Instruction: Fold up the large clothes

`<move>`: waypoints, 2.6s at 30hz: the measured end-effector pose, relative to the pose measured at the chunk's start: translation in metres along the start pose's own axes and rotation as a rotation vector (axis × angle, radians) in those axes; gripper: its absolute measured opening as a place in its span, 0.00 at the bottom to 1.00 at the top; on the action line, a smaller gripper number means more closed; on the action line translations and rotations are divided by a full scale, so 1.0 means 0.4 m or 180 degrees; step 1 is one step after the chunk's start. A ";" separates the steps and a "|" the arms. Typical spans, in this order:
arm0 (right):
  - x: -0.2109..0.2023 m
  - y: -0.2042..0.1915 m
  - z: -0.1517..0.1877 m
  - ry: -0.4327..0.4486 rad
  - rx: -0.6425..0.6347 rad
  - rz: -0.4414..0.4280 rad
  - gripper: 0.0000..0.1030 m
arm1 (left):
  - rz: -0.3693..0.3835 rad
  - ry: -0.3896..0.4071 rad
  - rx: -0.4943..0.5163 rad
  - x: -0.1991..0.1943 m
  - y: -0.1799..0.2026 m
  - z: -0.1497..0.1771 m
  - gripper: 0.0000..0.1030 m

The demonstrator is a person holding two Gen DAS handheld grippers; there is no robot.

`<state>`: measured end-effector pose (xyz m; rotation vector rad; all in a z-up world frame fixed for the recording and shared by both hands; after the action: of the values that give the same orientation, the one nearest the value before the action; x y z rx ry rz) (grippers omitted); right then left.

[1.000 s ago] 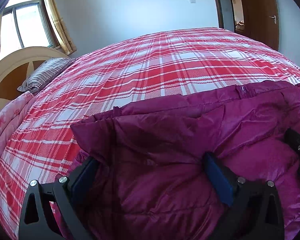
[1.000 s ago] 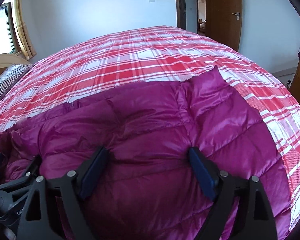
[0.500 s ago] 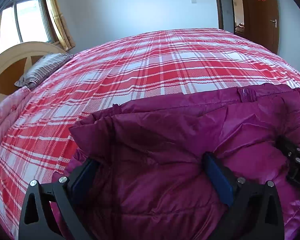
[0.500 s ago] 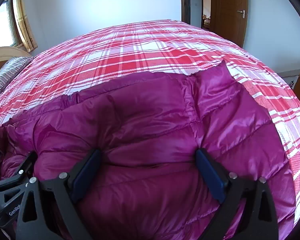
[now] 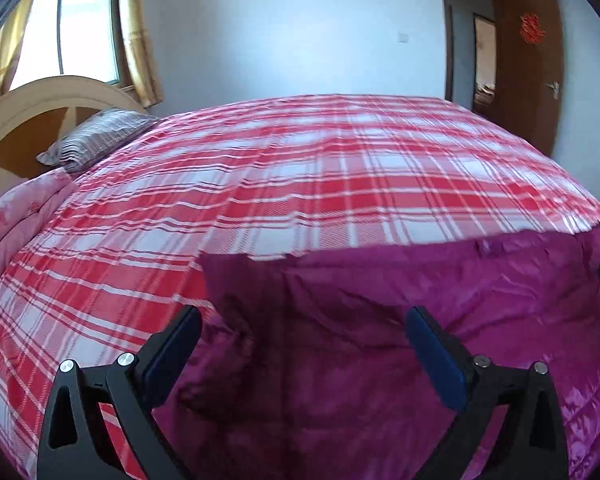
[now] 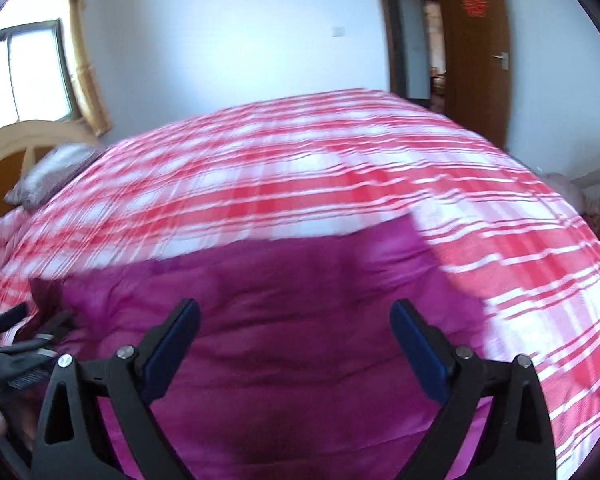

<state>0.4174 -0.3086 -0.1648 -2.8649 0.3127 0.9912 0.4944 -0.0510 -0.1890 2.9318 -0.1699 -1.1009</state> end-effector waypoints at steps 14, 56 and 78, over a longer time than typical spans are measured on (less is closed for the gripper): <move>0.023 0.064 0.034 -0.0336 0.0453 0.0358 0.91 | 0.0138 -0.0512 -0.0303 0.108 -0.039 0.042 0.99; -0.114 -0.133 0.213 -0.0234 -0.0501 -0.0203 0.94 | 0.1763 -0.0135 -0.1210 -0.264 -0.161 0.267 0.14; -0.166 0.226 0.082 0.0096 0.1180 -0.0975 0.95 | 0.2196 0.0355 0.1021 -0.462 0.529 0.062 0.14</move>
<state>0.3264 -0.3807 -0.1514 -2.4944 0.0470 0.7442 0.3189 -0.2413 -0.0773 2.7664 -1.3376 -0.8455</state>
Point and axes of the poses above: each gripper's, at about its wrist camera, not at the fingertips, and x roughly the way its jaws point, y to its right, z to its underside, the point moved 7 cm from there along x, roughly the way its jaws point, and after that the axes turned 10 degrees about z, right-handed, at the moved point
